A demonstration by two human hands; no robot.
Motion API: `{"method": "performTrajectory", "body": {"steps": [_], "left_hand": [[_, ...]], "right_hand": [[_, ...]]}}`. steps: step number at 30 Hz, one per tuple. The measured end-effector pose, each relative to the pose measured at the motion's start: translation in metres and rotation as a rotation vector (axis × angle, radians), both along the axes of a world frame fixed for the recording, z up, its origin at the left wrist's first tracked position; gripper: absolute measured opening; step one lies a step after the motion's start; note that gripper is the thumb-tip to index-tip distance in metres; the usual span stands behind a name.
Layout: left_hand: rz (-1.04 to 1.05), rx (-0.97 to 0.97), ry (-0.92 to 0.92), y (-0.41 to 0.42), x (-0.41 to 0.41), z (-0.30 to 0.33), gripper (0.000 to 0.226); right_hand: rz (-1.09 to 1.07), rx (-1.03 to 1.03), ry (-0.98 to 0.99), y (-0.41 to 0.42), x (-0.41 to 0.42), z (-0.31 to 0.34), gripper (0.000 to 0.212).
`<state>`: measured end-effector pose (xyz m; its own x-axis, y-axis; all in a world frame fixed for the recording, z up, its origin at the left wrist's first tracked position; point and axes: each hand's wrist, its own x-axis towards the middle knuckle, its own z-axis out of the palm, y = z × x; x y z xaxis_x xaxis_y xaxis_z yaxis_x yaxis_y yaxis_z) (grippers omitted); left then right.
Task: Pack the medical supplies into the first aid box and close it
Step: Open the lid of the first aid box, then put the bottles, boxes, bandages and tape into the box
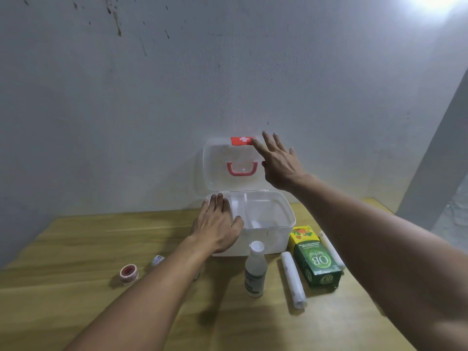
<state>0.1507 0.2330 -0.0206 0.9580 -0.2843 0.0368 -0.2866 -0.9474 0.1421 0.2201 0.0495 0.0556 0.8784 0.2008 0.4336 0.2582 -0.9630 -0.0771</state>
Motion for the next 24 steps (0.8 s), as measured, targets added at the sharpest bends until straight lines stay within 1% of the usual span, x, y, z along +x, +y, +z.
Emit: {"method": "performTrajectory", "body": {"steps": [2,4,6,8,10,13,14,15,18,21,24], "left_hand": [[-0.003,0.01,-0.001,-0.001,0.001,0.0,0.071],[-0.005,0.019,-0.005,-0.001,0.002,-0.001,0.071],[-0.003,0.013,-0.009,-0.001,0.004,-0.002,0.072],[-0.002,0.008,0.003,-0.001,0.006,-0.002,0.073],[0.0,-0.013,0.011,-0.001,0.006,0.003,0.071],[0.018,-0.053,-0.046,-0.001,0.009,0.01,0.065],[0.018,-0.047,-0.056,-0.001,0.011,0.01,0.065],[0.017,-0.032,-0.052,-0.002,0.013,0.009,0.065],[0.028,0.023,-0.009,-0.004,0.017,0.001,0.069],[0.03,0.066,-0.002,-0.004,0.019,-0.001,0.069],[0.022,0.085,0.007,-0.003,0.02,0.0,0.067]], "right_hand": [[-0.004,0.021,0.041,-0.004,-0.002,-0.002,0.077],[0.007,0.063,0.03,-0.008,-0.01,-0.007,0.072],[-0.006,0.136,-0.011,-0.015,-0.022,-0.012,0.058],[-0.096,0.194,0.001,-0.026,-0.037,-0.017,0.04],[-0.226,0.181,0.116,-0.035,-0.056,-0.021,0.028],[-0.366,0.118,0.474,-0.045,-0.092,-0.027,0.01],[-0.395,0.102,0.58,-0.046,-0.102,-0.03,0.009],[-0.413,0.089,0.656,-0.048,-0.111,-0.033,0.014],[-0.433,0.069,0.759,-0.048,-0.127,-0.041,0.039],[-0.448,0.079,0.757,-0.046,-0.133,-0.043,0.043],[-0.488,0.031,0.654,-0.046,-0.136,-0.029,0.034]]}}
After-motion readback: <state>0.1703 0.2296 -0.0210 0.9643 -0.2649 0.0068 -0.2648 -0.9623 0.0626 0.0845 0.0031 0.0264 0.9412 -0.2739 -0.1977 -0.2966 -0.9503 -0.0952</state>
